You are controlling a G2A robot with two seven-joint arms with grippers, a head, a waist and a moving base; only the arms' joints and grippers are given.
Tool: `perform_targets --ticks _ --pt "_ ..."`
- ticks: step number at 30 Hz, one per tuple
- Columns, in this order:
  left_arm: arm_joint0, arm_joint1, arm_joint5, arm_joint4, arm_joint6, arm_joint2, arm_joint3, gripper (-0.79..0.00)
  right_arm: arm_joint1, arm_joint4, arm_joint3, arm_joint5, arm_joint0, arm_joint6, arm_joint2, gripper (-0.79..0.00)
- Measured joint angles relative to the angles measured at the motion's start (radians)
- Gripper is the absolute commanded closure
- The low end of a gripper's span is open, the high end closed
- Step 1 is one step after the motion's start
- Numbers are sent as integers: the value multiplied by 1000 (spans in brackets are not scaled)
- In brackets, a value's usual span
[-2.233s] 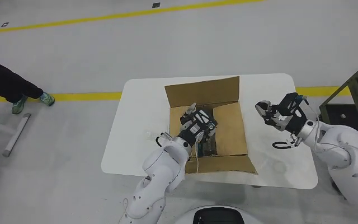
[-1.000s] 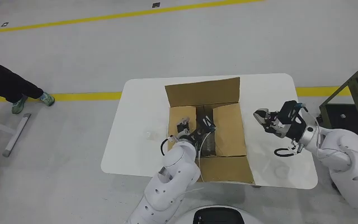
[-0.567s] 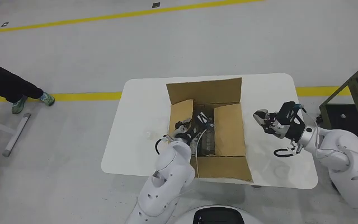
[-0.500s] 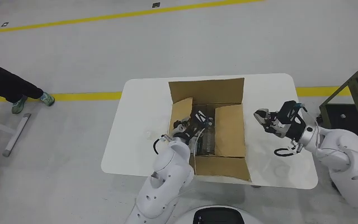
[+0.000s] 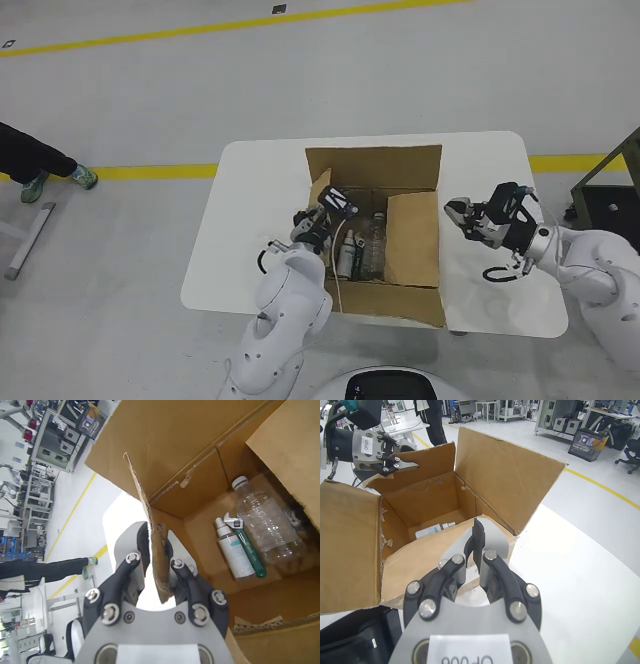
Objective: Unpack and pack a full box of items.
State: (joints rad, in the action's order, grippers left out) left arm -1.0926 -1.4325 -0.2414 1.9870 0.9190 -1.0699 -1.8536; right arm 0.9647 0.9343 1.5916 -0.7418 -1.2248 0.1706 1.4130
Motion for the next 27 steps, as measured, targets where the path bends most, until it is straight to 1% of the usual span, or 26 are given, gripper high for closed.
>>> perform_targets --ticks 4,9,18,22,27 --pt "1 3 -19 51 3 -19 -8 -785 4 -6 -17 0 16 2 -22 0" --pt "-10 9 -29 93 13 -69 -25 -785 8 -5 -34 2 33 4 -42 0" --pt "-51 24 -43 151 14 -200 -42 -785 12 0 -62 0 50 11 -66 0" --pt "-51 27 -53 161 -1 -228 -28 -785 16 -4 -80 3 62 14 -80 0" --pt "-47 27 -59 175 -10 -240 5 -785 18 -1 -94 2 70 16 -91 0"
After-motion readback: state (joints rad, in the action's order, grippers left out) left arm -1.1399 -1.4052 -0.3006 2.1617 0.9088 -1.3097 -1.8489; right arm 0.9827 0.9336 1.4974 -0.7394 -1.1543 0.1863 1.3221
